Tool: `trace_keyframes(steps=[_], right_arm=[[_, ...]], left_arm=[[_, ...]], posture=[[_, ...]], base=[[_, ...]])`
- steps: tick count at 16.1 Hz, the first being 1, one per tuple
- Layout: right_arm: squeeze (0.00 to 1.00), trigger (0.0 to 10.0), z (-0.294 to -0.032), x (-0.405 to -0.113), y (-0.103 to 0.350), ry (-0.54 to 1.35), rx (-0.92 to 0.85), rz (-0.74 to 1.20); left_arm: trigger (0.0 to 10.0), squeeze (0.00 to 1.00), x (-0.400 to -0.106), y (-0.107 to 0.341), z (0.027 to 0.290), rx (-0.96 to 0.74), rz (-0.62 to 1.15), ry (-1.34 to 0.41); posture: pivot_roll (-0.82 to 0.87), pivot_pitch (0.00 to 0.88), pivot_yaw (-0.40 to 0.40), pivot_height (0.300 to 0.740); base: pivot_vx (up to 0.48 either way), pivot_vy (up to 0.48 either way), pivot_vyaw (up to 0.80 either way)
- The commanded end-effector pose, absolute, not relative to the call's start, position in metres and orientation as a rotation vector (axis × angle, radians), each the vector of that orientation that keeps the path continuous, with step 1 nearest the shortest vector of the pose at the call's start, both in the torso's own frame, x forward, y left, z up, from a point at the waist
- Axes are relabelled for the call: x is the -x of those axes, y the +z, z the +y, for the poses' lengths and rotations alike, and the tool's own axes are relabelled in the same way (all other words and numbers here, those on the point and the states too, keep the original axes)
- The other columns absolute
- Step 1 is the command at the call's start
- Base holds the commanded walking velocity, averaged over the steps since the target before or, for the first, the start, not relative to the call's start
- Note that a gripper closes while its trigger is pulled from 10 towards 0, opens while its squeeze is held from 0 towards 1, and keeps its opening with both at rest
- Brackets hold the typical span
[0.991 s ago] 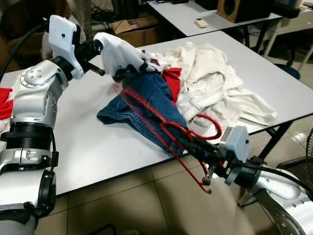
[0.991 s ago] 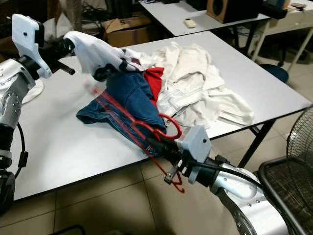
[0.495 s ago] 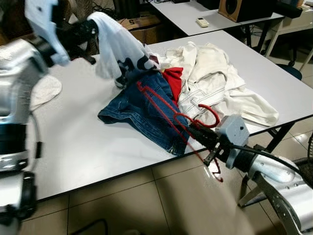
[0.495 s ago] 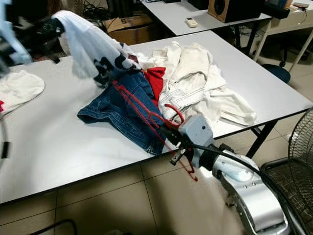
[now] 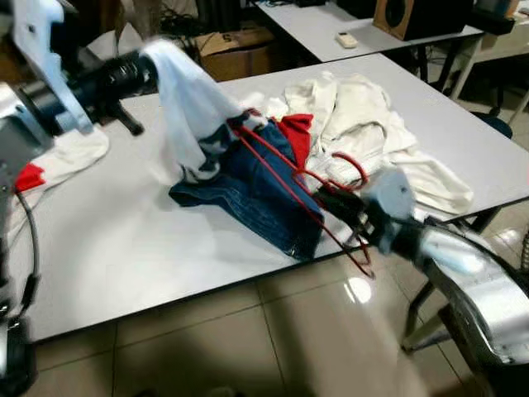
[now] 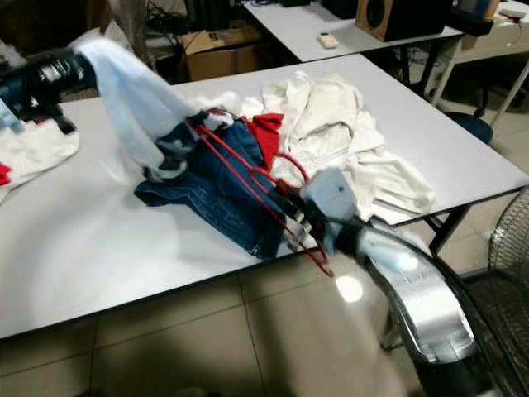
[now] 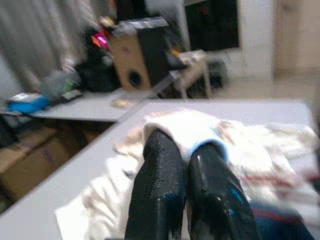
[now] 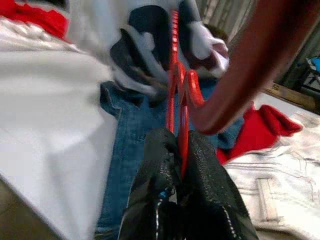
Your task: Hang hanger
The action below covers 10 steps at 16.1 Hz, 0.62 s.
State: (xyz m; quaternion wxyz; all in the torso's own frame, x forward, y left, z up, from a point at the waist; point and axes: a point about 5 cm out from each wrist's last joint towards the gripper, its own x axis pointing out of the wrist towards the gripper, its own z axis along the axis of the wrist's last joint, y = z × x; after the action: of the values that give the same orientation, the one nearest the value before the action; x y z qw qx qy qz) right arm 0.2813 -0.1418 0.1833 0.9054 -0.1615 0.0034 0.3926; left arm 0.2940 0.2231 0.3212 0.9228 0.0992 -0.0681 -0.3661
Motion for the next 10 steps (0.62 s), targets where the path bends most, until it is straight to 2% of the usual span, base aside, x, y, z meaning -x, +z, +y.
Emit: trace_keyframes(steps=[1,4,5,6,7,9,10], right_arm=[[0.0,10.0,-0.141,-0.291,0.184,0.824,0.371,-0.001],[0.0,10.0,-0.115,-0.332,0.19,0.9,0.451,-0.026],[0.0,10.0,-0.111,-0.335,0.192,0.903,0.445,-0.036],[0.0,10.0,-0.093,-0.345,0.203,0.92,0.418,-0.098],[0.0,10.0,-0.068,-0.353,0.217,0.948,0.318,-0.174],[0.0,10.0,-0.029,-0.351,0.212,1.059,0.254,-0.216],[0.0,10.0,-0.018,-0.346,0.202,1.106,0.264,-0.206]], left_arm=[[0.0,0.0,-0.285,0.326,0.22,-0.234,-0.137,-0.794],[0.0,0.0,-0.265,0.314,0.223,-0.264,-0.053,-0.846],[0.0,0.0,-0.263,0.313,0.223,-0.266,-0.043,-0.852],[0.0,0.0,-0.255,0.308,0.225,-0.28,-0.001,-0.864],[0.0,0.0,-0.243,0.299,0.227,-0.288,0.065,-0.875],[0.0,0.0,-0.224,0.271,0.232,-0.363,0.273,-0.845],[0.0,0.0,-0.219,0.259,0.235,-0.385,0.343,-0.822]], posture=[[-0.06,0.0,0.085,0.74],[-0.04,0.0,0.063,0.74],[-0.04,0.0,0.063,0.74],[-0.01,0.0,0.037,0.74],[0.01,0.0,0.025,0.74],[0.04,0.0,0.003,0.74],[0.04,0.0,0.003,0.74]], base=[[0.0,0.0,0.0],[0.0,0.0,0.0],[0.0,0.0,0.0],[0.0,0.0,0.0],[0.0,0.0,0.0],[0.0,0.0,0.0],[0.0,0.0,0.0]])
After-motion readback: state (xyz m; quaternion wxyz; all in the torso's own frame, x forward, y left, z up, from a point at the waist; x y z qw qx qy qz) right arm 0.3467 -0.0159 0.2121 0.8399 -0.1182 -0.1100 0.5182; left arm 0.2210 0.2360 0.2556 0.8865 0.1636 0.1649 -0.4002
